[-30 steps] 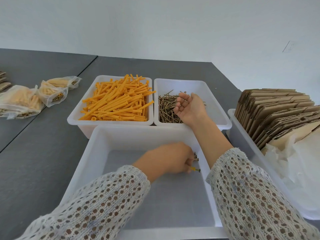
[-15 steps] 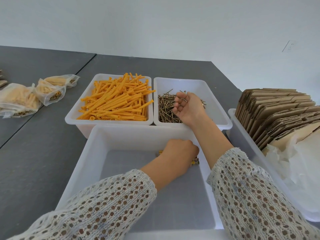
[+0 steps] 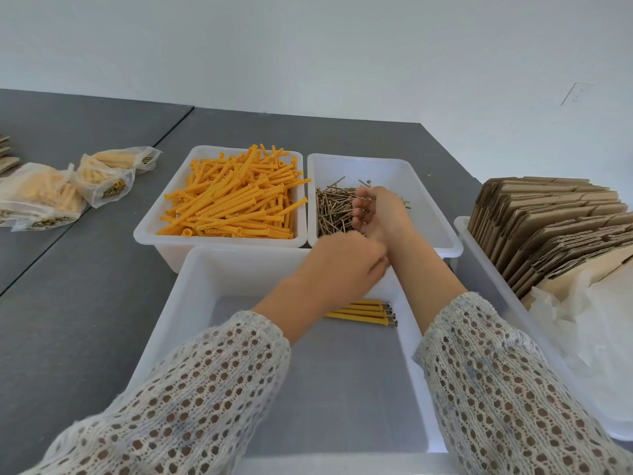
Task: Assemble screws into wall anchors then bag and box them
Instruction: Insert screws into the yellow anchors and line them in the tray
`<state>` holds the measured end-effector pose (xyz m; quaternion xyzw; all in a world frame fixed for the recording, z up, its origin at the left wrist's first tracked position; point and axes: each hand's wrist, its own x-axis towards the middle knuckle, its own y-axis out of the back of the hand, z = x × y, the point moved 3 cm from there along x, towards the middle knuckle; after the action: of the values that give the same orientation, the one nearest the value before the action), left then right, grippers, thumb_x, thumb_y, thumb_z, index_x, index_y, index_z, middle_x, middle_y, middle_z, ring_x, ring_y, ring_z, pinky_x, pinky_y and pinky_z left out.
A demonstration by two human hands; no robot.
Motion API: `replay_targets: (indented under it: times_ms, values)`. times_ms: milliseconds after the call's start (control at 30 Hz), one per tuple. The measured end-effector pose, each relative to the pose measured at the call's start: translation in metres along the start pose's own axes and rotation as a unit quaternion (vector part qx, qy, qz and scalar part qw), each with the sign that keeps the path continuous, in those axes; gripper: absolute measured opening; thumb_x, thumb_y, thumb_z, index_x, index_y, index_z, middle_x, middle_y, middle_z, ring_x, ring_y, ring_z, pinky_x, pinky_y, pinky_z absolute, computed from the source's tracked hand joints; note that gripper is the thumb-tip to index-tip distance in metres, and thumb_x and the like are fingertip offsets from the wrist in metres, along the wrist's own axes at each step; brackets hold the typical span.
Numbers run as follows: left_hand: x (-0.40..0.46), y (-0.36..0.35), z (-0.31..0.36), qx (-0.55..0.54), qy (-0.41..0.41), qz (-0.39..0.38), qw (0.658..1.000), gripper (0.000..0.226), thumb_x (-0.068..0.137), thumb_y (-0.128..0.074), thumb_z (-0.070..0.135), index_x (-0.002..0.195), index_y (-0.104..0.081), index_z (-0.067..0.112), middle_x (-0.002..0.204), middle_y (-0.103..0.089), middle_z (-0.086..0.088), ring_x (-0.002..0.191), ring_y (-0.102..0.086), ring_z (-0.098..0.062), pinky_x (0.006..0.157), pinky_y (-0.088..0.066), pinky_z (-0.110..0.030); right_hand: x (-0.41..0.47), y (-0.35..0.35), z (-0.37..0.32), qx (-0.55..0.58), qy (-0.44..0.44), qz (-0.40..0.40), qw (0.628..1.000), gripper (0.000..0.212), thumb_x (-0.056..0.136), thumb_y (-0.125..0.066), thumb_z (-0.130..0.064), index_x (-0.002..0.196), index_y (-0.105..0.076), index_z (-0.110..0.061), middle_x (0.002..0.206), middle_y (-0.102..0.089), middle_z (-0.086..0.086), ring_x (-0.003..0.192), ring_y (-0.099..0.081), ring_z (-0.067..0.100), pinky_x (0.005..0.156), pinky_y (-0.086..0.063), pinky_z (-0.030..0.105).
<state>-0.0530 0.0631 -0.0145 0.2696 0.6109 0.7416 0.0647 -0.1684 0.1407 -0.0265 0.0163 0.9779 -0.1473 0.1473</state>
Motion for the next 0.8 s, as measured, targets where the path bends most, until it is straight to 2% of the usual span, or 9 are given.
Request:
replay_targets:
  times_ms: [100,200,367,433,500,567,633,733,800]
  values:
    - [-0.002,0.022,-0.019,-0.002,0.042,0.121,0.992,0.026,0.101,-0.04,0.031,0.077,-0.047,0.024,0.069,-0.05,0.009,0.067,-0.053,-0.016,0.051,-0.034,-0.029,0.003,0.004,-0.003,-0.126,0.067,0.048,0.989,0.021,0.091,-0.042,-0.003,0.082,-0.06,-0.007,0.063,-0.055,0.004,0.041,-0.045,0.012,0.041,-0.038,0.016]
    - [-0.006,0.035,-0.045,0.041,0.117,0.196,0.973,0.022,0.1,-0.04,0.028,0.09,-0.059,0.022,0.086,-0.058,0.006,0.086,-0.051,-0.016,0.053,-0.039,-0.028,0.004,0.004,0.001,-0.269,0.139,0.066,0.951,0.021,0.091,-0.042,-0.004,0.08,-0.06,-0.006,0.069,-0.054,0.006,0.059,-0.048,0.018,0.054,-0.044,0.027]
    - [-0.014,0.026,-0.075,0.129,0.291,0.086,0.944,0.035,0.096,-0.049,0.034,0.128,-0.052,0.019,0.134,-0.049,-0.008,0.126,-0.041,-0.031,0.091,-0.04,-0.042,0.001,-0.005,0.006,-0.499,0.195,0.003,0.844,0.02,0.09,-0.047,-0.01,0.082,-0.061,0.001,0.069,-0.055,0.008,0.064,-0.044,0.017,0.056,-0.038,0.025]
    - [-0.015,0.018,-0.079,0.125,0.325,0.029,0.937,0.043,0.097,-0.047,0.041,0.133,-0.049,0.019,0.14,-0.046,-0.01,0.131,-0.038,-0.035,0.099,-0.036,-0.048,0.0,-0.011,0.011,-0.574,0.195,-0.029,0.795,0.029,0.091,-0.051,-0.013,0.1,-0.066,0.009,0.088,-0.067,0.024,0.069,-0.05,0.025,0.064,-0.043,0.031]
    - [-0.017,0.013,-0.085,0.114,0.336,0.0,0.935,0.046,0.098,-0.043,0.048,0.135,-0.049,0.019,0.14,-0.048,-0.011,0.13,-0.039,-0.036,0.101,-0.034,-0.049,-0.002,-0.016,0.015,-0.612,0.193,-0.058,0.765,0.033,0.093,-0.053,-0.019,0.109,-0.065,0.008,0.104,-0.068,0.026,0.082,-0.061,0.039,0.074,-0.051,0.04]
    - [-0.017,0.012,-0.089,0.104,0.328,-0.003,0.939,0.047,0.099,-0.04,0.048,0.135,-0.049,0.019,0.139,-0.049,-0.01,0.129,-0.04,-0.036,0.101,-0.035,-0.049,-0.004,-0.019,0.016,-0.63,0.189,-0.081,0.749,0.036,0.094,-0.053,-0.023,0.113,-0.063,0.006,0.109,-0.067,0.025,0.098,-0.062,0.039,0.085,-0.051,0.046]
    - [-0.016,0.01,-0.092,0.089,0.315,-0.006,0.945,0.045,0.101,-0.038,0.046,0.136,-0.049,0.02,0.138,-0.049,-0.01,0.128,-0.04,-0.035,0.101,-0.035,-0.048,-0.005,-0.019,0.017,-0.64,0.183,-0.09,0.741,0.037,0.095,-0.053,-0.025,0.115,-0.062,0.004,0.109,-0.067,0.023,0.098,-0.062,0.037,0.085,-0.05,0.046]
    - [-0.015,0.008,-0.093,0.089,0.308,-0.008,0.947,0.039,0.104,-0.033,0.04,0.128,-0.056,0.019,0.132,-0.053,-0.009,0.125,-0.041,-0.033,0.1,-0.035,-0.047,-0.004,-0.02,0.017,-0.638,0.171,-0.096,0.745,0.034,0.094,-0.053,-0.024,0.104,-0.064,0.007,0.089,-0.065,0.024,0.074,-0.056,0.031,0.072,-0.049,0.041]
    - [-0.015,0.008,-0.094,0.087,0.307,-0.005,0.948,0.035,0.104,-0.034,0.035,0.121,-0.058,0.017,0.127,-0.055,-0.008,0.124,-0.043,-0.031,0.1,-0.035,-0.046,-0.006,-0.019,0.016,-0.629,0.167,-0.089,0.754,0.026,0.093,-0.054,-0.021,0.076,-0.06,-0.003,0.065,-0.05,0.012,0.061,-0.043,0.021,0.058,-0.038,0.032]
